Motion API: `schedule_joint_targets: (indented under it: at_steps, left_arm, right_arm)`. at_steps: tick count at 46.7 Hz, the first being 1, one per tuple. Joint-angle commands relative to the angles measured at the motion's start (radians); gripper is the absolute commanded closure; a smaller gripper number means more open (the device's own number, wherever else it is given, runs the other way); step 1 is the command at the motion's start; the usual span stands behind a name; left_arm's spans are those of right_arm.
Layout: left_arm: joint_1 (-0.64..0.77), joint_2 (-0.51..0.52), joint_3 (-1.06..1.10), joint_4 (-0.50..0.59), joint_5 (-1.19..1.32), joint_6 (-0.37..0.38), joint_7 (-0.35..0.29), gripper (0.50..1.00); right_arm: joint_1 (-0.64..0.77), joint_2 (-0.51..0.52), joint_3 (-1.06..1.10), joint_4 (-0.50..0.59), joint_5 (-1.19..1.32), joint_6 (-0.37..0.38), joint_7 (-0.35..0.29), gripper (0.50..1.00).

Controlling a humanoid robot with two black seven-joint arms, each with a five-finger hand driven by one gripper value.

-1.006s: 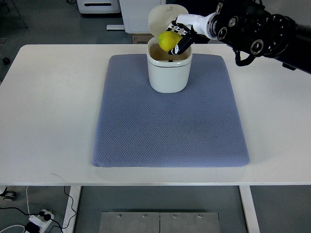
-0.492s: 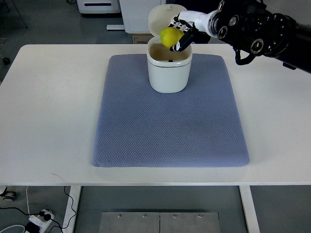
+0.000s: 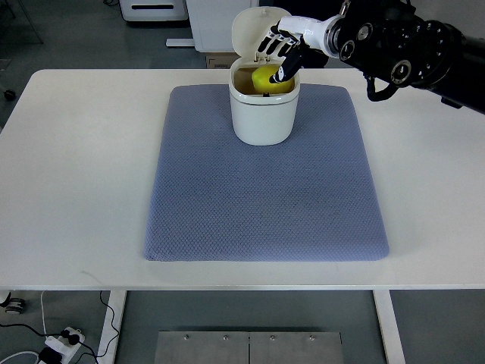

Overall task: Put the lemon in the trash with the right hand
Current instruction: 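Open the right hand's fingers to release the lemon into the bin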

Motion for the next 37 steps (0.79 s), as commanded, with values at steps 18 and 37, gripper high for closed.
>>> schedule_joint_targets:
  at_steps: [18,37]
  left_arm:
    - [0.0,0.0,0.0,0.001,0.0,0.0,0.0,0.5]
    - [0.0,0.0,0.0,0.001,0.0,0.0,0.0,0.5]
  right_arm:
    - [0.008,0.0,0.0,0.005,0.002,0.023,0.003,1.0]
    - [0.019,-0.023,0.002,0.014,0.005,0.045,0.005,1.0]
